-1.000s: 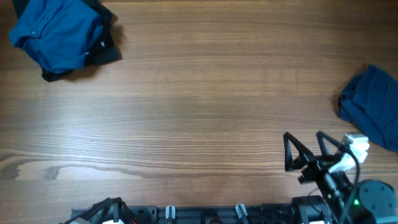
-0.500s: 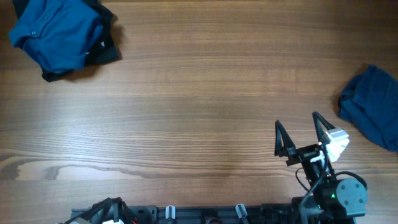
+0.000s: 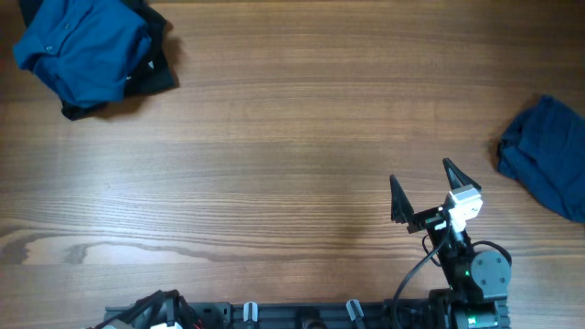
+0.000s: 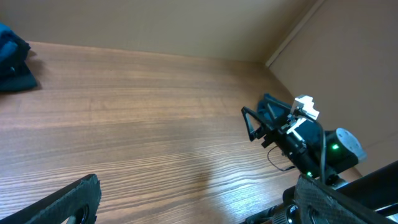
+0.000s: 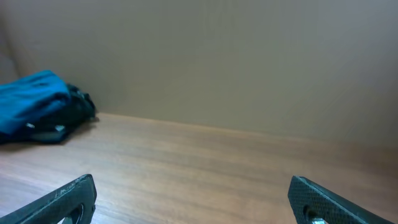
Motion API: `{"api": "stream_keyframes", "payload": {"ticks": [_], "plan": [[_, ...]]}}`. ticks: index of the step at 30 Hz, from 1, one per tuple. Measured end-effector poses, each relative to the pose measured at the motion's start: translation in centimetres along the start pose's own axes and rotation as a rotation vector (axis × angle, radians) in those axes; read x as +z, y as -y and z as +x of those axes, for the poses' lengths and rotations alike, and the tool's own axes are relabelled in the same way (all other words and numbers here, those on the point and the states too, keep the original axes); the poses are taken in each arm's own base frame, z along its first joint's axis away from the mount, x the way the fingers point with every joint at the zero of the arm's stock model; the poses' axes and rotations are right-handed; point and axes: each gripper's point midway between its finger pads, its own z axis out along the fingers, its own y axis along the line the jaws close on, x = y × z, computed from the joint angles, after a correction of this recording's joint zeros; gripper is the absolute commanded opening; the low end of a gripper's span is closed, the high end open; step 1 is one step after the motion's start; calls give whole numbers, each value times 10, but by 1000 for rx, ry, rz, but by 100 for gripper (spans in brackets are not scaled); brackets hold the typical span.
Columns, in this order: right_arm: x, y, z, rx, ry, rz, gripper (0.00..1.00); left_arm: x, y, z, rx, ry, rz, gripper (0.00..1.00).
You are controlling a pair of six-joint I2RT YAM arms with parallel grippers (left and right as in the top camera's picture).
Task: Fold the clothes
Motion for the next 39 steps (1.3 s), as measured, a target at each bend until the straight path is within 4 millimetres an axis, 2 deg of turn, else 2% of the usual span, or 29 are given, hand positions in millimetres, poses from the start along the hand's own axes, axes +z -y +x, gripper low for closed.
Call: {"api": "stream_keyframes", "payload": {"ticks": [9,22,39], "plan": [[-1,13,22,7,-70,54,100,0,0,0,0,0,0,100],[-1,13,22,-141,-75,49,100,0,0,0,0,0,0,100],[-1,13,22,-142,-75,49,100,0,0,0,0,0,0,100]]}}
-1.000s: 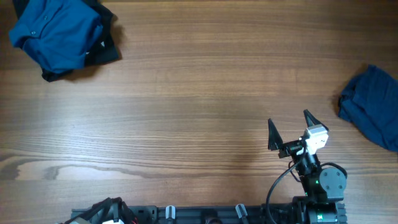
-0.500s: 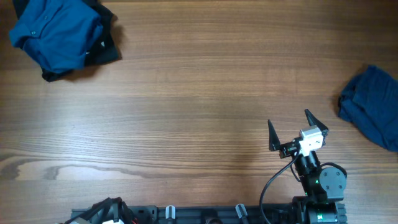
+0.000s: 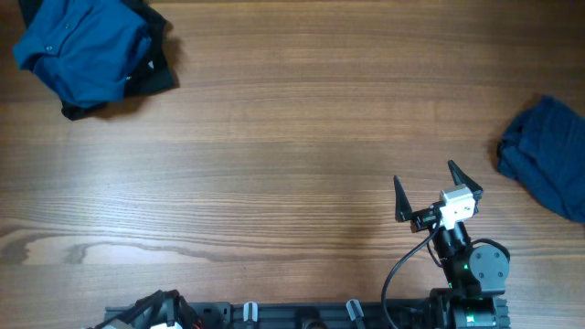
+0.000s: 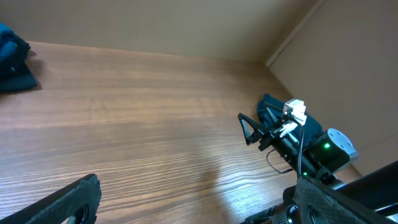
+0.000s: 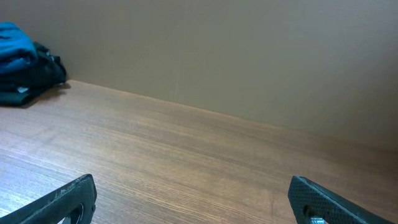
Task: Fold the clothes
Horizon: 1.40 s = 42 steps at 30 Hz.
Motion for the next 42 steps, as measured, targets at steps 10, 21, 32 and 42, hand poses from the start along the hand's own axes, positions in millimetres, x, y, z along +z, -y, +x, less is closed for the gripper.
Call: {"api": "stream_keyframes", "payload": {"ticks": [10,21,32,42], "plan": [[0,0,0,0,0,0,100,0,0,0,0,0,0,100],[0,0,0,0,0,0,100,0,0,0,0,0,0,100],[0,0,0,-4,0,0,100,59,-44,3,48,32,50,100],[0,0,0,-7,0,0,100,137,-78,39,227,147,258,100]]}}
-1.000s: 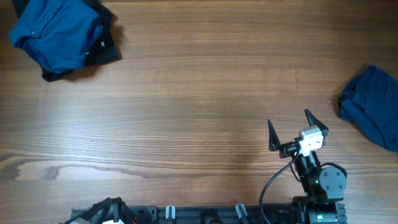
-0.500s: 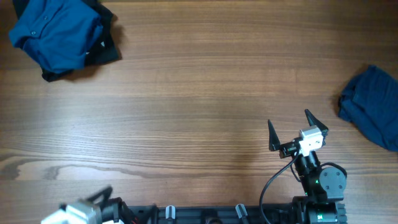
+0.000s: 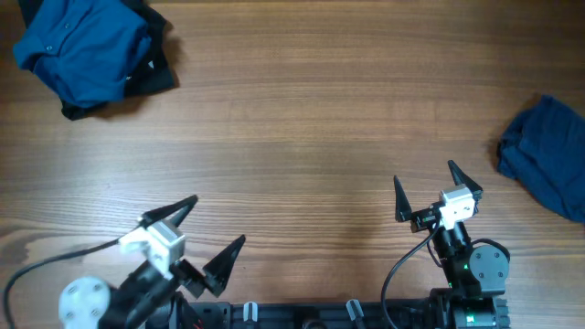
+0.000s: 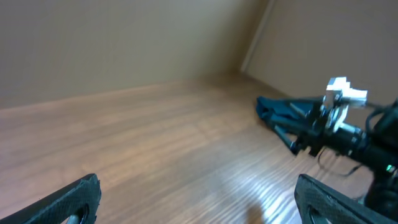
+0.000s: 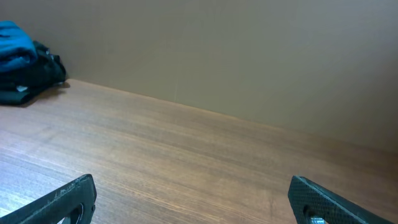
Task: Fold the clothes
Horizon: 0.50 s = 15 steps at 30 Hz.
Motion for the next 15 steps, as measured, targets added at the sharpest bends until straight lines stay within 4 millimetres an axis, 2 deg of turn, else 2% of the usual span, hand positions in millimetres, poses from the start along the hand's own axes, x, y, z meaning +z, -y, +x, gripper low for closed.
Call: {"api": "stream_keyframes", "payload": {"ticks": [8,15], "plan": [[0,0,0,0,0,0,100,21,-20,49,25,14,12,100],[0,0,0,0,0,0,100,30,-70,67,-167,33,-210,100]]}}
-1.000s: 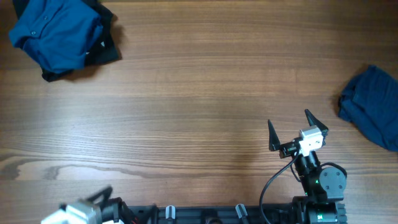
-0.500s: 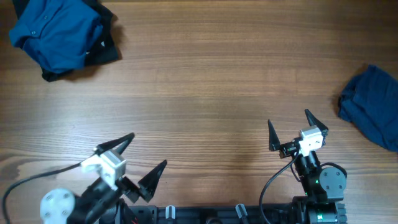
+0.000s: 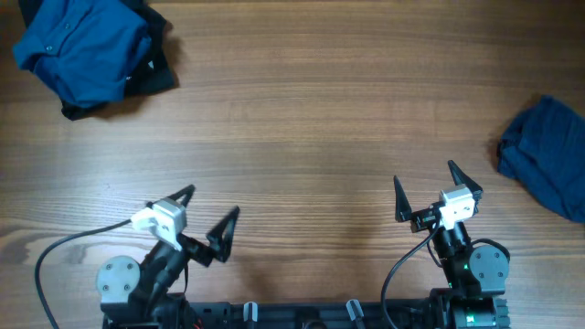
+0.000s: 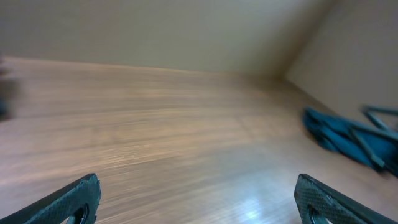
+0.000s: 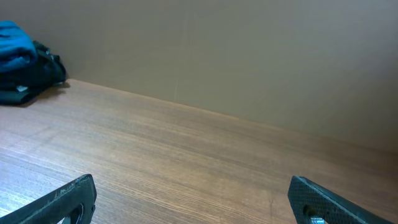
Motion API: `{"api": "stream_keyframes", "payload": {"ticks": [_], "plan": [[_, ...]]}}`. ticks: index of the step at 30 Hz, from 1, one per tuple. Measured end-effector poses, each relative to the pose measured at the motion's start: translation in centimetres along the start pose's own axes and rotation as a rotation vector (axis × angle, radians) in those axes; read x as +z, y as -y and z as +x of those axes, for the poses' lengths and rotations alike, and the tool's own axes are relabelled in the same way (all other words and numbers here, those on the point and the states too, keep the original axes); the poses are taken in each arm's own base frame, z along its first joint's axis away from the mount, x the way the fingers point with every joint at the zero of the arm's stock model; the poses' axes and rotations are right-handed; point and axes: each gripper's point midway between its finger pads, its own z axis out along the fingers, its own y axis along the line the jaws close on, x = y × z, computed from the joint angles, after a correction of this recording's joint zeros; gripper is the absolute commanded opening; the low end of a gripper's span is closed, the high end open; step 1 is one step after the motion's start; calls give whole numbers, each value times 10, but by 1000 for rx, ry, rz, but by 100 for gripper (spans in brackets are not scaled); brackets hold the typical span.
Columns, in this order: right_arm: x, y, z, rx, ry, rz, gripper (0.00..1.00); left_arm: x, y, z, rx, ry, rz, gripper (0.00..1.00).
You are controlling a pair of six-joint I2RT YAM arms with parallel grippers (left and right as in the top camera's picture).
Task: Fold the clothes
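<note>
A crumpled blue shirt over a dark garment [image 3: 90,50] lies at the table's far left corner; the right wrist view shows it as the blue pile [image 5: 25,62] at its left edge. Another blue garment [image 3: 547,155] lies bunched at the right edge, and the blurred left wrist view shows this blue garment [image 4: 339,137] at its right. My left gripper [image 3: 207,219] stands open near the front left with nothing between its fingers. My right gripper [image 3: 426,191] stands open near the front right, also empty.
The wooden table [image 3: 302,137] stretches between the two clothing piles. A plain beige wall [image 5: 217,56] stands behind it. The arm bases and cables [image 3: 302,315] line the front edge.
My left gripper has shifted slightly right and back toward its base, and its camera now looks further left along the table. The right arm and both clothing piles have not moved.
At first only my right gripper stood over the table, open; the left was tucked at the front edge. The right then drew back slightly and turned. Later the left gripper came out, open, over the front left, where it stands now.
</note>
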Motion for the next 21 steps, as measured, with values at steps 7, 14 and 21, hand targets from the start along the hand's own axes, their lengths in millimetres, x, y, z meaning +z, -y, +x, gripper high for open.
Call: {"api": "stream_keyframes", "payload": {"ticks": [7,14,21], "plan": [[0,0,0,0,0,0,100,5,-32,-7,-46,86,-154,100],[0,0,0,0,0,0,100,17,-60,25,-76,61,-222,100],[0,0,0,0,0,0,100,15,-73,26,-86,77,-282,100]]}}
